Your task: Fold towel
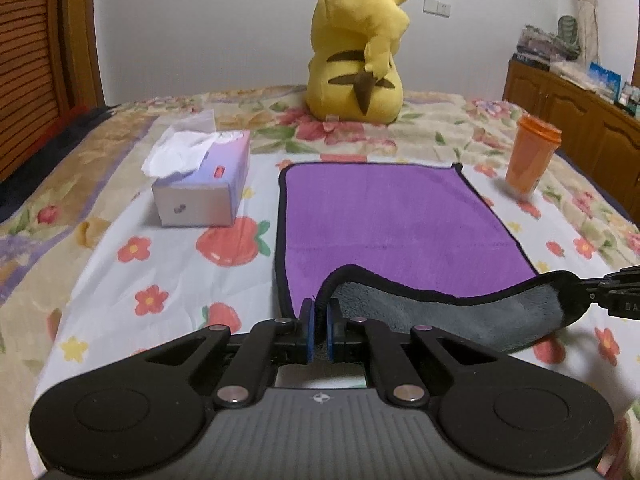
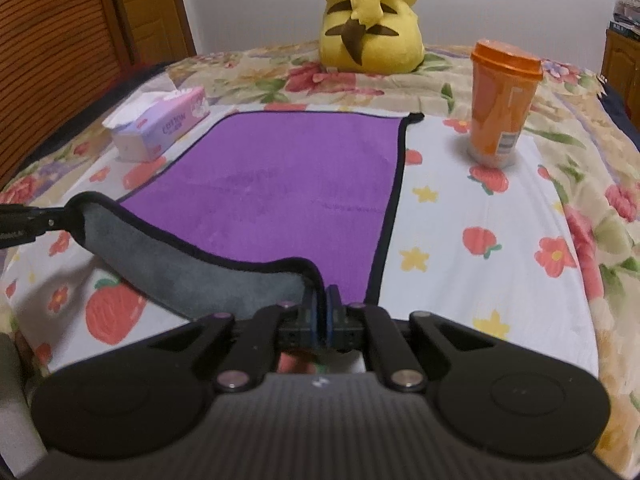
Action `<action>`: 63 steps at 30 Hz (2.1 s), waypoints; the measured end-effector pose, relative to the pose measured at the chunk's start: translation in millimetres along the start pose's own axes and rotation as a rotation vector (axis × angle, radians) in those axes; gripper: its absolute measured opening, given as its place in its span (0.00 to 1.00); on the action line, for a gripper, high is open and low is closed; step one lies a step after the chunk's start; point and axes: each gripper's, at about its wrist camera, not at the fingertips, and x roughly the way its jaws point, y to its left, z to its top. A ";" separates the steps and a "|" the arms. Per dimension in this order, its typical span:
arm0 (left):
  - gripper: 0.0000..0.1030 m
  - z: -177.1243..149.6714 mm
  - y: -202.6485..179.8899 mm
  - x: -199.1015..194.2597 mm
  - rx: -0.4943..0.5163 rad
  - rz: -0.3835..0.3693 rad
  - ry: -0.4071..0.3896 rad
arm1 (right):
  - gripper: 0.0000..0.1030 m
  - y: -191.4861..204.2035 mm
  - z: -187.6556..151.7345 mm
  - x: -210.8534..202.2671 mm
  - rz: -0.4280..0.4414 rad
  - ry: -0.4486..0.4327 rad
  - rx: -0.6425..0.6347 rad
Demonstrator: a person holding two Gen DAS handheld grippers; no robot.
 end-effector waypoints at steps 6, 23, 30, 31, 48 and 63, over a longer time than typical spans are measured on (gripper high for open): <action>0.08 4.0 -0.5 -6.4 0.000 0.001 -0.029 | 0.05 -3.2 7.7 -3.8 0.012 -0.038 0.007; 0.08 16.7 -4.4 -12.9 0.006 -0.009 -0.101 | 0.05 -10.9 30.0 -6.7 0.055 -0.122 -0.005; 0.08 20.1 -3.2 -9.3 0.011 -0.007 -0.104 | 0.05 -14.9 33.9 -3.2 0.060 -0.128 -0.006; 0.08 21.2 -3.2 -7.9 0.012 -0.009 -0.103 | 0.05 -15.6 34.8 -2.6 0.062 -0.128 -0.007; 0.08 38.7 -3.1 -3.3 0.021 -0.030 -0.163 | 0.04 -18.1 46.0 -2.9 0.058 -0.179 -0.037; 0.08 50.5 1.2 22.1 0.036 -0.026 -0.155 | 0.04 -28.3 53.4 20.8 0.051 -0.164 -0.065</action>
